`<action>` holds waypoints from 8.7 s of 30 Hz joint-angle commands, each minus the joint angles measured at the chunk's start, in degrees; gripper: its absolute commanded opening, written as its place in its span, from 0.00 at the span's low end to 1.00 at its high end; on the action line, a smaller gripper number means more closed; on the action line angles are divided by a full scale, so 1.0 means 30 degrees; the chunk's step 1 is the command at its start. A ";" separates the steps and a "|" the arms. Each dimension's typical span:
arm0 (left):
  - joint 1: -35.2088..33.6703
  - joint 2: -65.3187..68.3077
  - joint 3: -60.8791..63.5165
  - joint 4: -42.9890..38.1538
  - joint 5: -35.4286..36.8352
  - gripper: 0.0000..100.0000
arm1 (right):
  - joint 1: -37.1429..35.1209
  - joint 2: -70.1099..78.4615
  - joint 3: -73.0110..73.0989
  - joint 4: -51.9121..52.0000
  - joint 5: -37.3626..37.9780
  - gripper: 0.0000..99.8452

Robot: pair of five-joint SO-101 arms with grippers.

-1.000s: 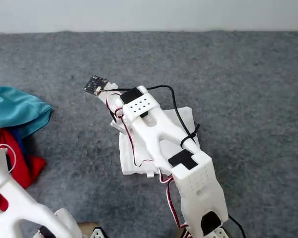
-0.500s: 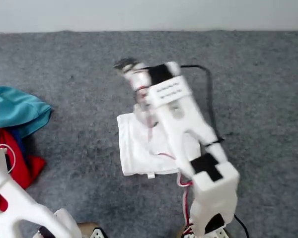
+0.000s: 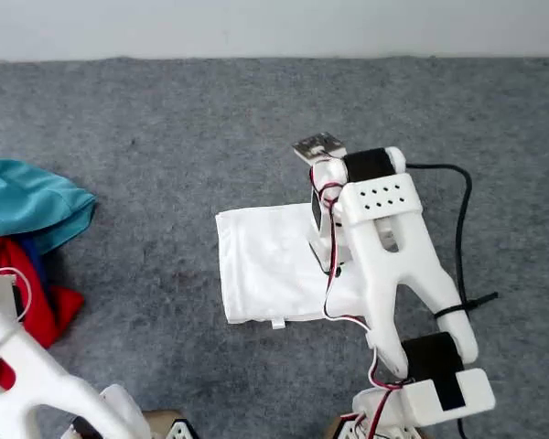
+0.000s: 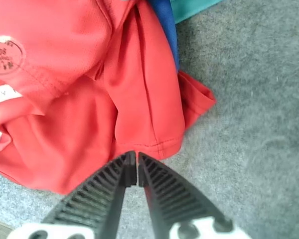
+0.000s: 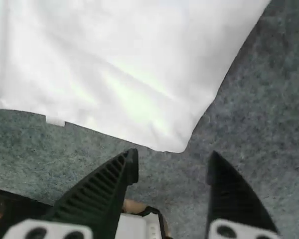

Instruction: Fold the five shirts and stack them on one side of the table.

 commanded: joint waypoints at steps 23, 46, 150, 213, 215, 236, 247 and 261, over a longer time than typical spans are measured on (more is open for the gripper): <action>-0.0088 -0.0381 -0.0630 0.1055 0.0147 0.02 | 0.0542 0.3560 0.8029 -1.0769 -0.1875 0.02; -0.0088 -0.0381 -0.0601 0.1055 0.0147 0.02 | 0.7663 0.5963 -0.3282 -1.0066 2.4733 0.01; -0.0059 -0.0527 0.0454 0.0440 0.0059 0.02 | 1.6689 0.2945 -0.6388 0.1245 1.0784 0.00; 2.4293 -0.6154 -0.1275 -0.6476 0.6828 0.01 | 1.5341 -1.6190 0.8029 0.1626 0.7824 0.01; 2.5846 -0.5538 -0.0630 -0.7912 0.6799 0.01 | 1.5341 -1.6103 0.8059 0.1626 0.7853 0.01; 2.3267 -0.0586 -0.2740 -0.3575 0.6125 0.18 | 1.5311 -1.6103 0.8059 0.1597 0.7853 0.01; 2.0366 0.4718 0.3678 -0.7238 0.3223 0.18 | 1.3846 -1.6103 0.8088 0.1568 0.7736 0.01; 0.9993 1.3333 -0.2652 -0.7004 -0.1612 0.18 | 1.2908 -1.6073 0.8088 0.1538 0.7707 0.01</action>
